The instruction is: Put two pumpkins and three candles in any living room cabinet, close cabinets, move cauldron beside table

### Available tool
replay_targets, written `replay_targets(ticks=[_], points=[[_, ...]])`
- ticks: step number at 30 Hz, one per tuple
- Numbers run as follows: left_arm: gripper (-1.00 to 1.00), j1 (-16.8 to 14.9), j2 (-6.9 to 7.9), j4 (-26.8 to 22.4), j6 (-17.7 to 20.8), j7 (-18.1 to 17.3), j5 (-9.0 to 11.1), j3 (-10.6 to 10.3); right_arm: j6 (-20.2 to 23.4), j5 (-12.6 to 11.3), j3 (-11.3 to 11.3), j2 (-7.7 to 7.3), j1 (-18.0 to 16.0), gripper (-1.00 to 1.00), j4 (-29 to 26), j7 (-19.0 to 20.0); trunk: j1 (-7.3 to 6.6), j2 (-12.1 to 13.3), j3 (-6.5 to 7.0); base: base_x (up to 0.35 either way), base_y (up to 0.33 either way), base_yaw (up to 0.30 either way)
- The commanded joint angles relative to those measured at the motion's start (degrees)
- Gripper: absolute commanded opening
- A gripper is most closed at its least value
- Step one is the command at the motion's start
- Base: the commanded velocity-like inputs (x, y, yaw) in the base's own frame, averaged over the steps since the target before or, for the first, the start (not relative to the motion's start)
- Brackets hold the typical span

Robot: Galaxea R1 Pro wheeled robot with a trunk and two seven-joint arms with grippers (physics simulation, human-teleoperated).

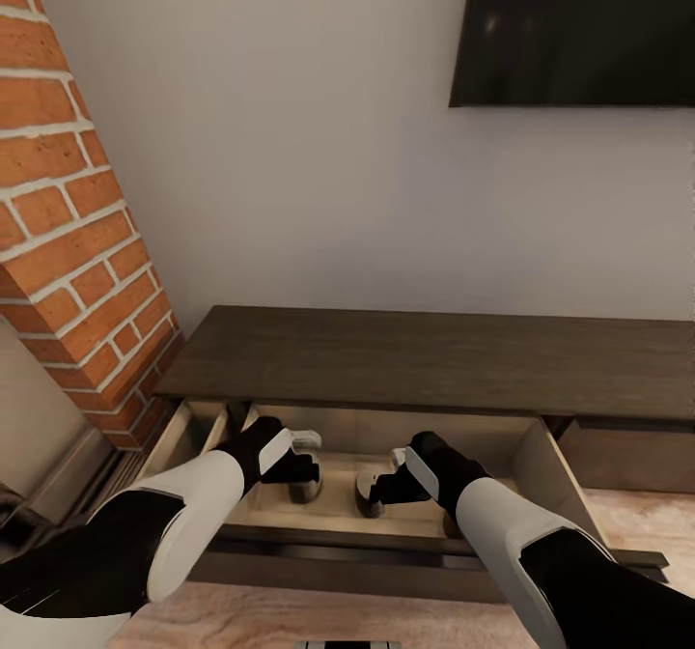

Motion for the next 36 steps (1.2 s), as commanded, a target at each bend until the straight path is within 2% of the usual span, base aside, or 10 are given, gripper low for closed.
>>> replay_targets(ticks=[1,9,15,17,36], points=[[1.0,0.0,0.0,-0.1,0.3,0.3,0.6,-0.4,0.2,-0.3,0.4,-0.04,0.0,1.0,-0.1,0.0,-0.03,0.0,0.18,0.0,0.0,0.0],[1.0,0.0,0.0,0.0,0.5,0.3,0.7,-0.4,0.4,-0.3,0.4,-0.04,0.0,1.0,-0.1,-0.2,-0.24,0.1,1.95,0.0,0.0,0.0],[1.0,0.0,0.0,0.1,6.0,0.5,0.8,-0.3,5.5,-0.3,0.3,-0.07,0.0,1.0,-0.1,-0.2,-0.39,0.2,3.28,0.0,0.0,0.0],[1.0,0.0,0.0,0.1,6.5,0.5,0.8,-0.2,5.9,-0.3,0.3,-0.1,0.0,1.0,-0.1,-0.2,-0.44,0.2,3.72,0.0,0.0,0.0],[1.0,0.0,0.0,0.1,7.3,0.4,1.2,-0.1,6.4,-0.3,0.3,-0.08,0.0,1.0,-0.1,-0.2,-1.12,0.8,7.89,0.0,0.0,0.0]])
